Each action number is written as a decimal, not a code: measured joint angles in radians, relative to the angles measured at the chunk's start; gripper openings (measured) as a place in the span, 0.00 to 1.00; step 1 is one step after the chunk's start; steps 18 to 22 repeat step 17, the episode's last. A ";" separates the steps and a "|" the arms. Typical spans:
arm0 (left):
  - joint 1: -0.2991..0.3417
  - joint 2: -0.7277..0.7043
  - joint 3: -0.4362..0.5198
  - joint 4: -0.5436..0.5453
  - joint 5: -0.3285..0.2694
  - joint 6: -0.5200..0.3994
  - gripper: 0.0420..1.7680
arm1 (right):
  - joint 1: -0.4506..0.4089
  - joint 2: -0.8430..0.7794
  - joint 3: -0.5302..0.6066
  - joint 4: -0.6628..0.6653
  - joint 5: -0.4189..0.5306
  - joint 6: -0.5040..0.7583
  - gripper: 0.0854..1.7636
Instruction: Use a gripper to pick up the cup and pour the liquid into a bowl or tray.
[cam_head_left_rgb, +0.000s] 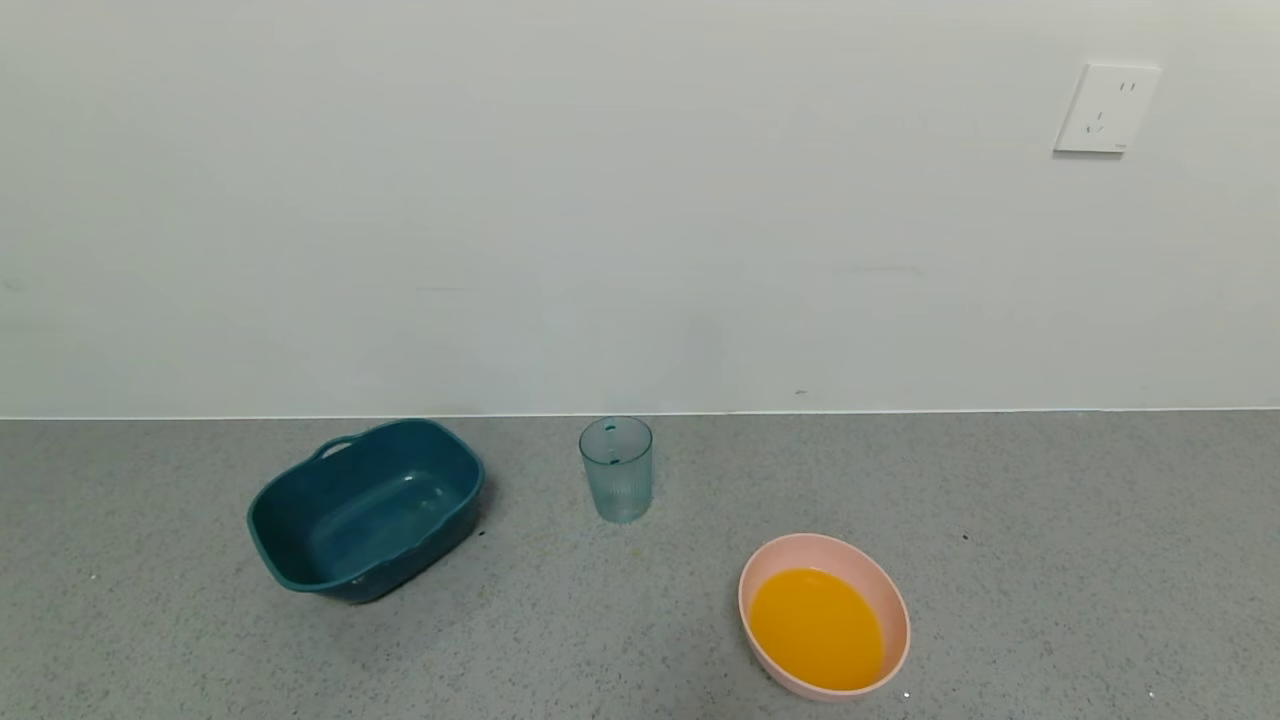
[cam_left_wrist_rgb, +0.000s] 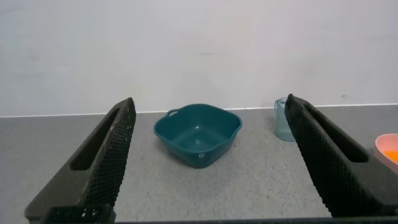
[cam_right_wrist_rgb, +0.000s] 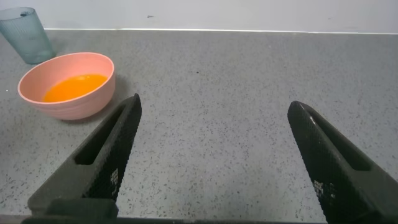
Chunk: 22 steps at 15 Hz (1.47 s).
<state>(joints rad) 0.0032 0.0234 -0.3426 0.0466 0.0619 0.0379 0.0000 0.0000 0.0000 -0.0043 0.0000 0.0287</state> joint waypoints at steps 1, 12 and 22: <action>0.000 -0.009 0.063 -0.052 -0.001 0.003 0.97 | 0.000 0.000 0.000 0.000 0.000 0.000 0.97; 0.000 -0.024 0.341 -0.043 -0.063 -0.007 0.97 | 0.000 0.000 0.000 0.000 0.000 0.000 0.97; 0.000 -0.024 0.343 -0.041 -0.064 -0.024 0.97 | 0.000 0.000 0.000 0.000 0.000 0.002 0.97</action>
